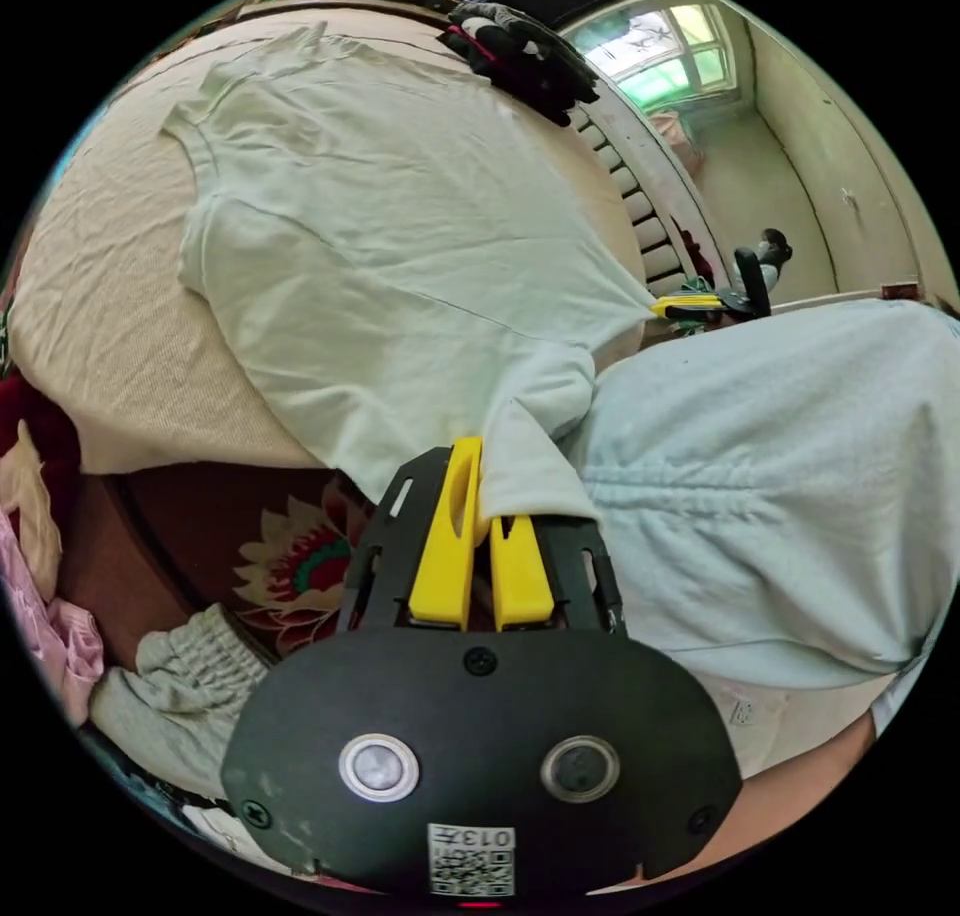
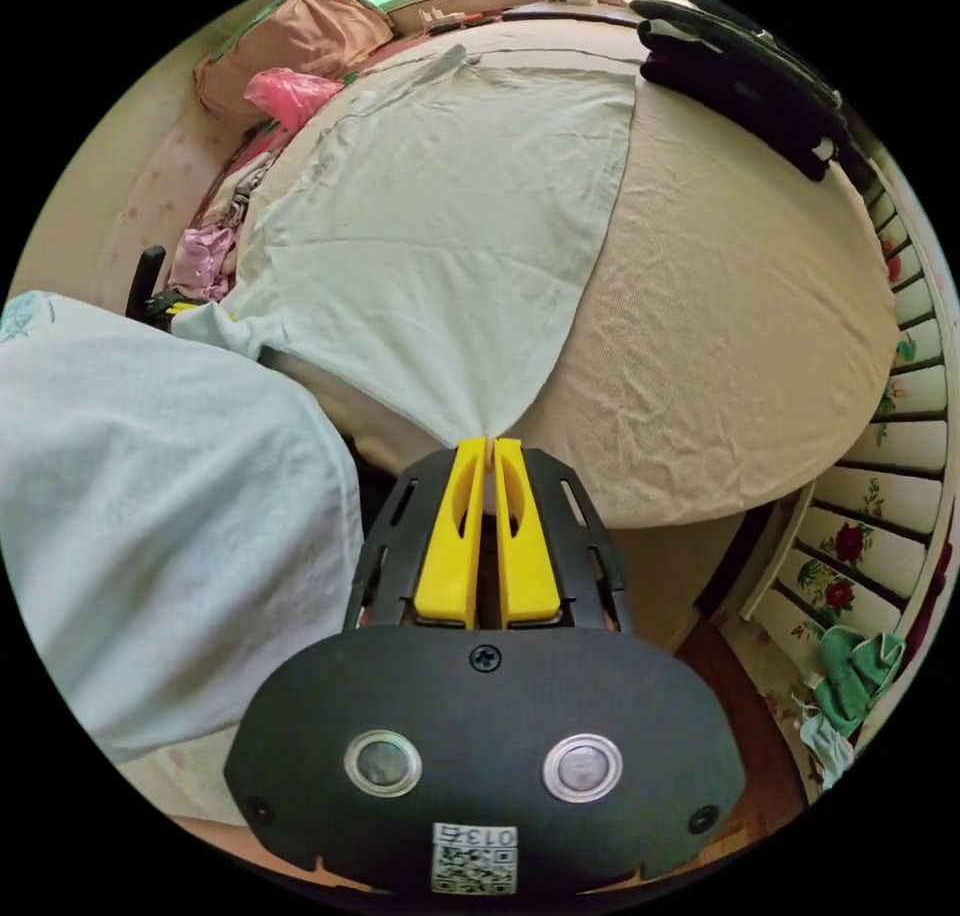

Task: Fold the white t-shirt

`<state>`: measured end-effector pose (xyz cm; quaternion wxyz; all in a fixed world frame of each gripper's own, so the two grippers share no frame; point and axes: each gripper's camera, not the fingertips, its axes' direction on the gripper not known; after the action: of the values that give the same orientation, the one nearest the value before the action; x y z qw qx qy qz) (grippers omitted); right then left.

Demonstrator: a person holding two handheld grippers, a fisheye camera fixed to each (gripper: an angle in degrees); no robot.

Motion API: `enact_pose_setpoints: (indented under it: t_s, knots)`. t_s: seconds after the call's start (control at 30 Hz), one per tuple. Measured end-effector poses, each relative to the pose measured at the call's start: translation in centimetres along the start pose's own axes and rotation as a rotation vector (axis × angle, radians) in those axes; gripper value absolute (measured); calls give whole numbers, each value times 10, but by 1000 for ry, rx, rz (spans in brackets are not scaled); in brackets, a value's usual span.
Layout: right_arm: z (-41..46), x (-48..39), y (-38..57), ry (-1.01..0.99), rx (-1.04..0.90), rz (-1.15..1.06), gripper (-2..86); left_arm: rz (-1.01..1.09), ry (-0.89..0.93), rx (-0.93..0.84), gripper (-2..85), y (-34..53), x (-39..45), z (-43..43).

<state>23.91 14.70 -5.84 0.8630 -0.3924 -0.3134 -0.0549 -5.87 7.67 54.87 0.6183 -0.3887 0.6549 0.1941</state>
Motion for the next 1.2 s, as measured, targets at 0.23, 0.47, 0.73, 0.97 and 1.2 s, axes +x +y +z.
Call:
enact_pose_setpoints:
  t_s: [0.23,0.47,0.73,0.97,1.2]
  knots:
    - [0,13,-19,30,-67,-43,13,49,-32,15,-7,-22,7,-41]
    - [0,28,-34,44,-74,-35,12,110,-54,-78,-6,-41,6,-45]
    - [-32,38,-43,41,92,-71,11,160,-106,-41,-5,-63,12,-74]
    - [-64,71,-112,91,226,-33,13,162,-232,65,-2,-141,-8,-125]
    - [-23,120,-190,41,129,81,25,-71,-211,-11,25,-195,-75,-94]
